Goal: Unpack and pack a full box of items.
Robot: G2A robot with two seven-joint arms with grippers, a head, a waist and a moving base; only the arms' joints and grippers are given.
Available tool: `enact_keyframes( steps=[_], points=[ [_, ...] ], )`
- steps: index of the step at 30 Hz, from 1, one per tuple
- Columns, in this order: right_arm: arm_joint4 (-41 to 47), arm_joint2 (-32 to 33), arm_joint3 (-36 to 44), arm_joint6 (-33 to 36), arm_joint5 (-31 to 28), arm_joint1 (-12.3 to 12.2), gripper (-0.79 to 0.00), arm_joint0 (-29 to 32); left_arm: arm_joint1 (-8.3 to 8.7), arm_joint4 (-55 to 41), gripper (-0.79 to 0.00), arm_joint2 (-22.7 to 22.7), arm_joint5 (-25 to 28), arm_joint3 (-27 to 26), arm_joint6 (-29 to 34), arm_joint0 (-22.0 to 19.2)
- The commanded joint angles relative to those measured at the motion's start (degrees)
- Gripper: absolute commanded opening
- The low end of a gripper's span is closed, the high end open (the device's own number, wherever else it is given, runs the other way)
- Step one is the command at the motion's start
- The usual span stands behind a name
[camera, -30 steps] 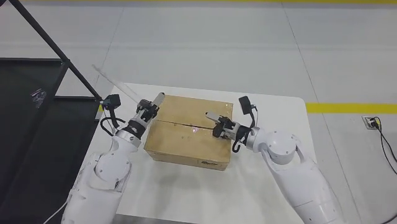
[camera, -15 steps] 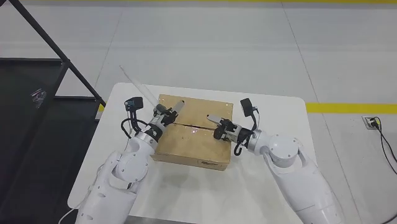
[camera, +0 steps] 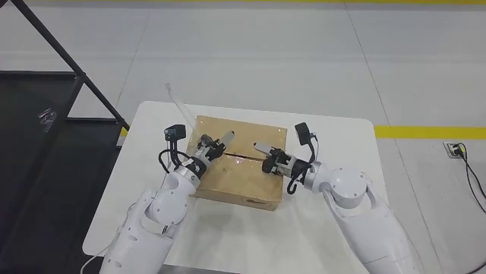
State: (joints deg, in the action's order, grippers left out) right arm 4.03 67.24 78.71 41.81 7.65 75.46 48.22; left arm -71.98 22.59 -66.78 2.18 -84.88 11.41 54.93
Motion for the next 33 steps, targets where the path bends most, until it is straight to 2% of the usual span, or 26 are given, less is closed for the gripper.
enact_keyframes(
  steps=[1, 14, 33],
  points=[
    [0.0, 0.0, 0.2, 0.0, 0.1, 0.0, 0.0, 0.1, -0.09, -0.3, 0.0, 0.0, 0.7, 0.7, 0.2, -0.2],
    [-0.2, 0.3, 1.8, -0.5, 0.5, -0.4, 0.0, 1.4, -0.64, -1.0, 0.0, 0.2, 3.9, 3.9, 0.7, -0.9],
    [0.5, 0.2, 2.0, -0.5, 0.0, -0.8, 0.0, 1.8, -1.01, 6.5, 0.0, 0.7, 1.1, -3.2, -1.8, 1.4]
  ],
)
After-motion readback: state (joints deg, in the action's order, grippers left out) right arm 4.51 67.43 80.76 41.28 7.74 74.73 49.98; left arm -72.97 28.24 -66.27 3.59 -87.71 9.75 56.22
